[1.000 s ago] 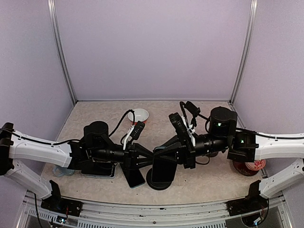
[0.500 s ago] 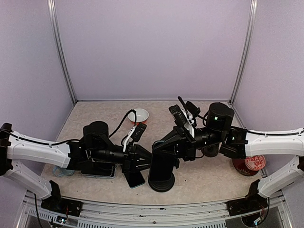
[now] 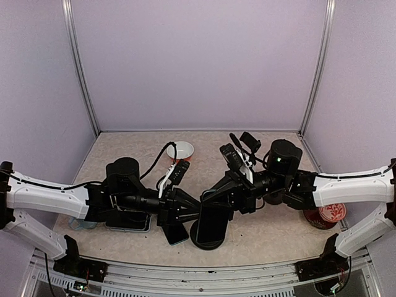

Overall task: Place the phone on the phone stand
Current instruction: Install the phone onto the phone stand.

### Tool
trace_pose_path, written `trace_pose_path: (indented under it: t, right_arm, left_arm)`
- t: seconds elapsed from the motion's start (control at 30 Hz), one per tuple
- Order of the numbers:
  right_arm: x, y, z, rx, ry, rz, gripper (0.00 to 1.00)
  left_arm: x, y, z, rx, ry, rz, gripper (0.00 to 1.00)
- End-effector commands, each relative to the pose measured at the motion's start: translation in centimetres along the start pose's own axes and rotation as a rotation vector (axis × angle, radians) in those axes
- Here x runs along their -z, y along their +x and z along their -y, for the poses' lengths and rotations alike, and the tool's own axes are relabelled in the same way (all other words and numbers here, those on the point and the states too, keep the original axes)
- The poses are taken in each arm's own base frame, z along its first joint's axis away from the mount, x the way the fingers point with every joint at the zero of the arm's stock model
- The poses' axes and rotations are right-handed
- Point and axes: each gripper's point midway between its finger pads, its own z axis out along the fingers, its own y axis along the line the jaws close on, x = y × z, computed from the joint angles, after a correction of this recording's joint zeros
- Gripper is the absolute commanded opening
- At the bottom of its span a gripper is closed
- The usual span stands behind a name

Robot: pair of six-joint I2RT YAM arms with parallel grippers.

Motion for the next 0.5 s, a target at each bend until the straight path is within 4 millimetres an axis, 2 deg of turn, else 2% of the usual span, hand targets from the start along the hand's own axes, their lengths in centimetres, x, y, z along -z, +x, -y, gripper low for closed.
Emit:
trace_pose_path:
  t: [0.0, 0.47]
  right_arm:
    - [0.4, 0.4, 0.1, -0.001, -0.033, -0.003, 0.0]
    - [3.8, 2.3, 3.6, -0.064, 0.115, -0.015, 0.0]
  left_arm:
    - [0.8, -5.1, 3.9, -0.136, 0.102, 0.124, 0.0]
    - [1.5, -5.2, 4.1, -0.163, 0.077, 0.135, 0.0]
